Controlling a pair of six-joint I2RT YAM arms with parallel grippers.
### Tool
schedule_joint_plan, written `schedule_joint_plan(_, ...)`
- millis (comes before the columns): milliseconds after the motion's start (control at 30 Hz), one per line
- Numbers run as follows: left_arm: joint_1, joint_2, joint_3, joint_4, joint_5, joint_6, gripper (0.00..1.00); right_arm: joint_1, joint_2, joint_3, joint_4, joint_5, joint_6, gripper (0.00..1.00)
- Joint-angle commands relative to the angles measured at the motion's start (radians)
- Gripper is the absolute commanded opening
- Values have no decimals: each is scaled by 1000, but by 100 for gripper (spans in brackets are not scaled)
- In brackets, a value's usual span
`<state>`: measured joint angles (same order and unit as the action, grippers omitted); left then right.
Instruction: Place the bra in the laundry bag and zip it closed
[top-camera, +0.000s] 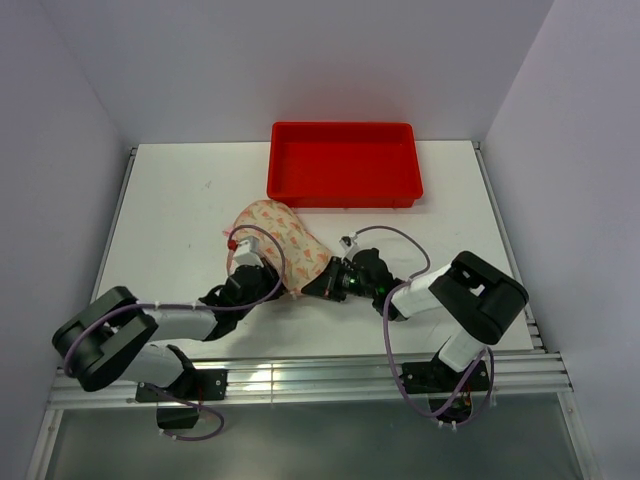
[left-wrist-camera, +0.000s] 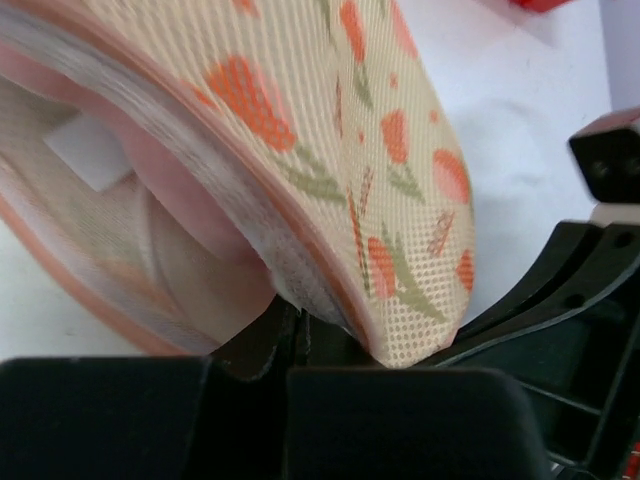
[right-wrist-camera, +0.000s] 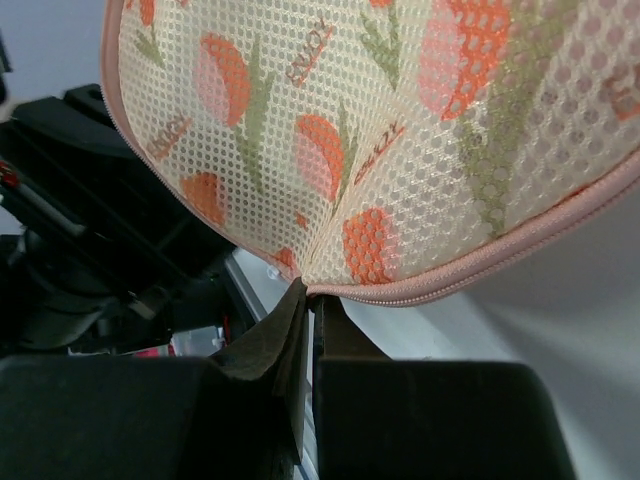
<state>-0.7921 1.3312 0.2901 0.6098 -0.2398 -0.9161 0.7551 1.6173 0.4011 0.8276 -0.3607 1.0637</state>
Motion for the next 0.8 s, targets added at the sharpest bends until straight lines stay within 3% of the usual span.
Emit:
schedule_joint_plan(0,-56,74,47,145,6,-36,0,3,0,39,10,-60,-25,0)
schedule_joint_plan(133,-81,40,17,102,23,-76,1,1,-20,21,1,6,-13,0)
schedule_joint_plan(233,-81,-50,-14,10,25,-95,17,3,-14,4,19,34,8,0)
schedule_joint_plan(333,-81,-156,-35,-85,31,-101,48,1,-4,-15,47,58,30,0)
schedule_joint_plan(433,-82,-286,-37,-209,20,-93,58,1,-2,-22,56,72,42,0)
schedule_joint_plan(633,-82,-420,-14,-454,51,-43,63,1,-11,-22,51,97,41,0)
schedule_joint_plan(767,-82,-478,-3,-553,106,-24,54,1,0,-15,53,98,42,0)
